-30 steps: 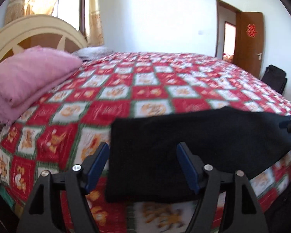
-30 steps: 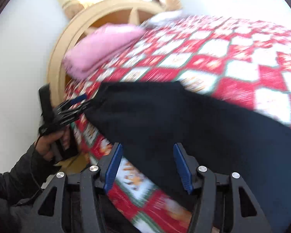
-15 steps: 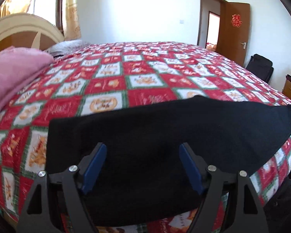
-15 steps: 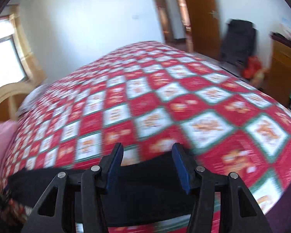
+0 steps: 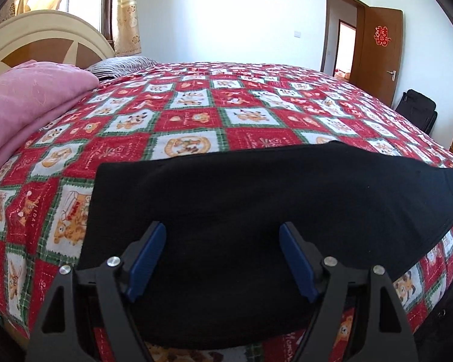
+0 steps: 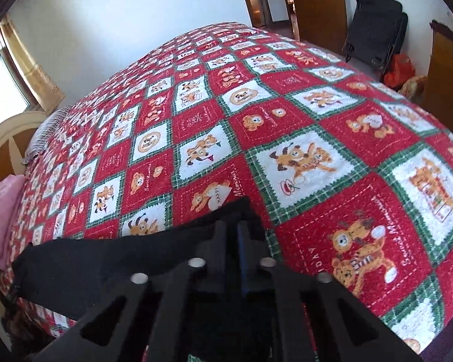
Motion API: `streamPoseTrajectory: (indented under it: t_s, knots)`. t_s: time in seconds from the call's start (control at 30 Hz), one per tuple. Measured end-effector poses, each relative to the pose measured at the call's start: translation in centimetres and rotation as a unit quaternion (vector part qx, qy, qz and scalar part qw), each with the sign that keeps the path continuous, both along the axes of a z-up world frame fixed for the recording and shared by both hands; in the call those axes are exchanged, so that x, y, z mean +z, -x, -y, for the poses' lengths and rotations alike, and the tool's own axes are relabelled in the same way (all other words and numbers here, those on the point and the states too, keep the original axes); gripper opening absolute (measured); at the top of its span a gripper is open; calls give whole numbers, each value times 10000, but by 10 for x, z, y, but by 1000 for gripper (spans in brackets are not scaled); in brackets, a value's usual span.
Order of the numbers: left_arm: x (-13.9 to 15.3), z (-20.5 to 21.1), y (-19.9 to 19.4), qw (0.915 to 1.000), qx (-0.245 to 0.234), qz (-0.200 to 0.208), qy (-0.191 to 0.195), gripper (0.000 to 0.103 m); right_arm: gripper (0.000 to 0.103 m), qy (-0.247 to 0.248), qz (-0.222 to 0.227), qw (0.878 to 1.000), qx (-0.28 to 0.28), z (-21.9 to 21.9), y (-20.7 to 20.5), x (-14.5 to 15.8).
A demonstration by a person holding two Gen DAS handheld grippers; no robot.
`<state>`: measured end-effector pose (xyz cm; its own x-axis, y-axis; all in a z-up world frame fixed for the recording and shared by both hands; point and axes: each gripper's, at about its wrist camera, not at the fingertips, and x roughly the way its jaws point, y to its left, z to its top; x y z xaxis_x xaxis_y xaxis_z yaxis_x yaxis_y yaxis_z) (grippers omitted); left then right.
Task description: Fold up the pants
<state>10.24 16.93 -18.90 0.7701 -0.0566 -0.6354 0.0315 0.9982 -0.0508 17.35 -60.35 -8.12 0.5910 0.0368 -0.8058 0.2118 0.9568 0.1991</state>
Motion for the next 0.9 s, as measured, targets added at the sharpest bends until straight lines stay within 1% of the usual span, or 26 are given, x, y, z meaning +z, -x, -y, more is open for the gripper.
streamPoseTrajectory:
  t_s: [0.07,0.2,0.27,0.33,0.4,0.43,0.47,0.5,0.53,0.6,0.67,0.73,0.77,0.83,0.87,0.9]
  knots:
    - [0,0,0,10000,-5,2,8,81,2,155,141,9998,-40,-2,-2,9]
    - [-2,1,-1,10000,5,34,-9,81,2,346,568,9977,-113,-5,-7,32]
    - [-2,0,0,10000,1,45,-8,81,2,402,672,9968,-145,-7,-11,38]
    - [-2,0,0,10000,-1,44,-8,81,3,502,551,9972,-79,-10,-18,32]
    - [-2,0,0,10000,-16,47,-10,81,4,707,188,9973,-7,-13,-27,19]
    - [-2,0,0,10000,-14,46,-4,81,7,805,17,9968,15,-13,-30,12]
    - [-2,-1,1,10000,-20,45,7,81,19,892,-70,9960,-24,-12,-30,7]
    - [-1,-1,1,10000,-22,40,24,81,28,974,-71,9952,-115,-9,-25,6]
    - [-1,-1,2,10000,-19,39,42,81,40,1006,-48,9947,-205,-7,-19,7]
    - [1,-2,2,10000,-13,29,77,81,41,794,190,9962,-291,-5,2,15]
    - [2,-4,3,9999,6,38,132,81,41,662,449,9963,-323,-11,25,27]
    - [3,-5,3,9998,20,42,172,81,41,698,632,9955,-120,-28,44,36]
    - [4,-5,3,9998,23,51,168,81,41,661,652,9956,130,-40,50,36]
    - [6,-6,4,9999,39,73,146,81,41,522,477,9959,562,-56,55,27]
    - [8,-8,4,9998,66,103,124,81,41,529,315,9958,683,-63,55,19]
    - [10,-10,5,9998,109,135,100,81,41,652,127,9953,705,-67,56,9]
